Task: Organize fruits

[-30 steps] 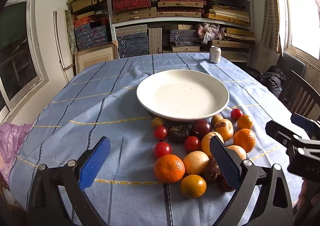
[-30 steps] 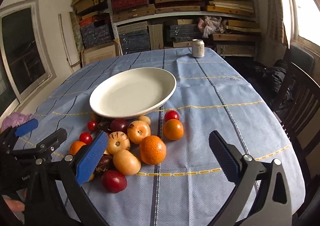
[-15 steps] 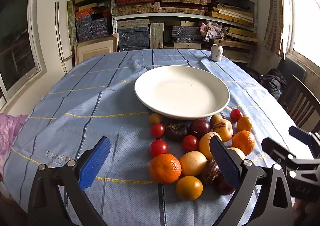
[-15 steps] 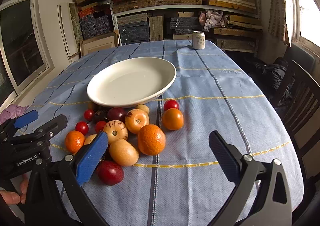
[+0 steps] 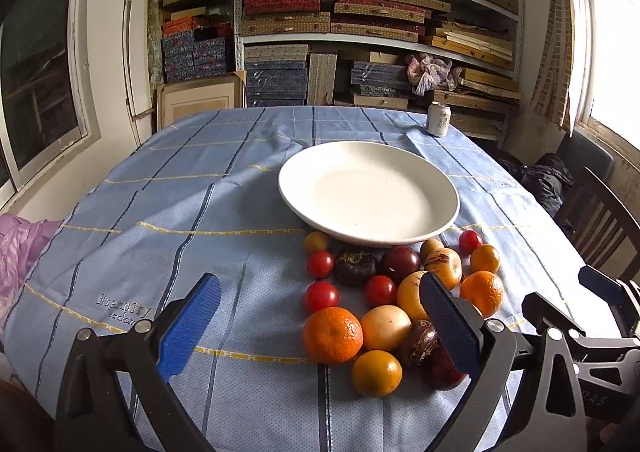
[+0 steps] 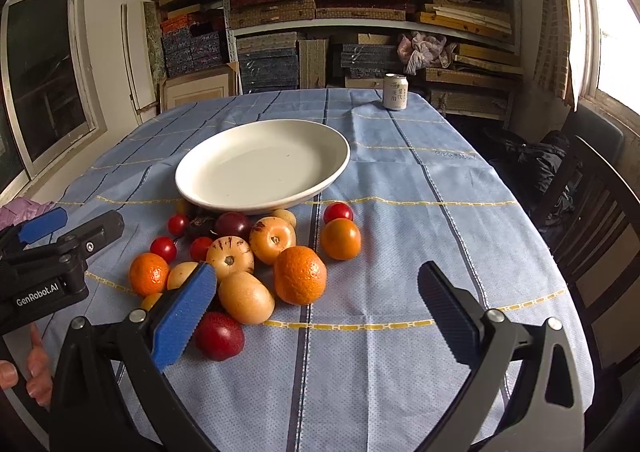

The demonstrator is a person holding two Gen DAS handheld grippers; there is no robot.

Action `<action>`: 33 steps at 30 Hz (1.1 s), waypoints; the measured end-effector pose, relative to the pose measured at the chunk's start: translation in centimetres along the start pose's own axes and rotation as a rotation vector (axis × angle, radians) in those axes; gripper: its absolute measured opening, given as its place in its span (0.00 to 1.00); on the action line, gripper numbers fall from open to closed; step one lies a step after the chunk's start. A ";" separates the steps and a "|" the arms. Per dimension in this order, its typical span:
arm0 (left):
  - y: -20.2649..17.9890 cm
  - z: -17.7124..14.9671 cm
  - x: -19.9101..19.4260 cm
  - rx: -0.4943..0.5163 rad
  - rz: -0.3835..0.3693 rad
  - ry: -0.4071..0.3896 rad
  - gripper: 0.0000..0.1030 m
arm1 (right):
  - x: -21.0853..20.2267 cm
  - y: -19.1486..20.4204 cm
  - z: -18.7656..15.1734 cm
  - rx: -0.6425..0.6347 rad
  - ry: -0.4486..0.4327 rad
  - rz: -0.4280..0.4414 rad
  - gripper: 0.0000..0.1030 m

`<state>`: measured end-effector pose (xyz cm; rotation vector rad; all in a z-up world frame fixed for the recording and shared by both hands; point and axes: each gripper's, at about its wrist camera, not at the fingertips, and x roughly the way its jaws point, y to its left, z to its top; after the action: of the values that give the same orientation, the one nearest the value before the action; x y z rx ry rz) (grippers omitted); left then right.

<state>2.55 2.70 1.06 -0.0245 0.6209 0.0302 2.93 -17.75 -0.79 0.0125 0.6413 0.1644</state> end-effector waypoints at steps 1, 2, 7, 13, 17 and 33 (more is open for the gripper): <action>-0.1 0.0 -0.1 0.000 -0.004 -0.001 0.97 | -0.1 0.0 -0.1 -0.002 0.002 0.005 0.96; -0.2 0.0 -0.2 -0.001 -0.006 -0.003 0.97 | -0.3 0.1 -0.1 -0.003 0.003 0.007 0.96; -0.5 -0.6 -0.9 -0.006 -0.010 -0.014 0.97 | -0.8 0.4 -0.7 -0.030 0.012 0.028 0.96; -0.6 -1.3 -1.4 0.021 0.022 0.000 0.97 | -1.0 0.1 -1.2 -0.004 0.018 0.062 0.96; 0.1 -1.8 -1.6 0.003 0.024 0.008 0.97 | -1.0 0.0 -1.7 -0.009 0.037 0.065 0.96; 1.2 -3.8 -0.1 0.071 0.040 0.090 0.97 | 2.0 3.4 -3.2 -0.135 0.164 0.152 0.96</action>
<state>0.24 3.76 -2.04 0.0557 0.7126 0.0460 2.13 -14.16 -4.34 -0.0829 0.7919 0.3584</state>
